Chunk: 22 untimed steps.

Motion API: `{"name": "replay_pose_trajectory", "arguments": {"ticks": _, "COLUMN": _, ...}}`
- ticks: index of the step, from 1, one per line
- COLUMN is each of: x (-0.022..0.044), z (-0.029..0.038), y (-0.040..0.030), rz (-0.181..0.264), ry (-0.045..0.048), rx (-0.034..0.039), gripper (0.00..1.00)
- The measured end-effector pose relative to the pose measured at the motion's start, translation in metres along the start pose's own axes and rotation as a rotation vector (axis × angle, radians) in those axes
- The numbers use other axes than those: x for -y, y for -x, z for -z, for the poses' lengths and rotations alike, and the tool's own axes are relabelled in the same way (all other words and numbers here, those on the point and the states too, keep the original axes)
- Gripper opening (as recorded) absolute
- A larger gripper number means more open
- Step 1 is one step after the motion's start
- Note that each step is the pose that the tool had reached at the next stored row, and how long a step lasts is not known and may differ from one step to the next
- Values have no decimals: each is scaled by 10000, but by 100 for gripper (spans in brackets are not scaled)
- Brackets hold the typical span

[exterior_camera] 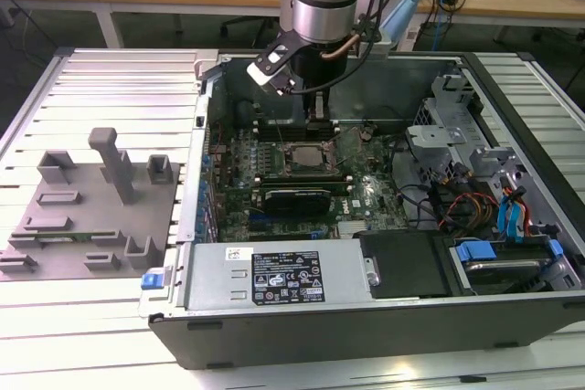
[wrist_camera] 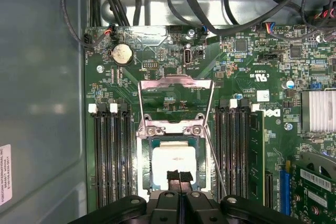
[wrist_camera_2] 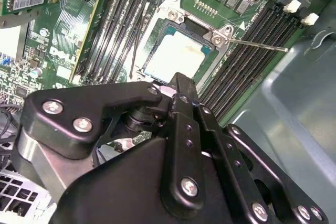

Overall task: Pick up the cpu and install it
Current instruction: 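Place the cpu into insertion slot, then close the cpu cover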

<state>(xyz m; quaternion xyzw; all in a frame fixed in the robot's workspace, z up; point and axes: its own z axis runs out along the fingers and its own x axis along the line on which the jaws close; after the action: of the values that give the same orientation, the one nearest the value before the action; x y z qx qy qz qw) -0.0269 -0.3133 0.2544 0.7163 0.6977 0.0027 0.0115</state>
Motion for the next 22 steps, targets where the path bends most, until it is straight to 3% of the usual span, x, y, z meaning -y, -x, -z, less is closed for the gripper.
{"name": "replay_pose_trajectory", "arguments": {"ticks": 11, "x": 0, "z": 5, "y": 0, "rz": 0, "ry": 0, "rx": 0, "gripper": 11}}
{"name": "replay_pose_trajectory", "arguments": {"ticks": 18, "x": -3, "z": 163, "y": 2, "rz": 0, "ry": 0, "rx": 0, "gripper": 11}}
{"name": "replay_pose_trajectory", "arguments": {"ticks": 22, "x": -4, "z": 195, "y": 2, "rz": 0, "ry": 1, "rx": -2, "gripper": 11}}
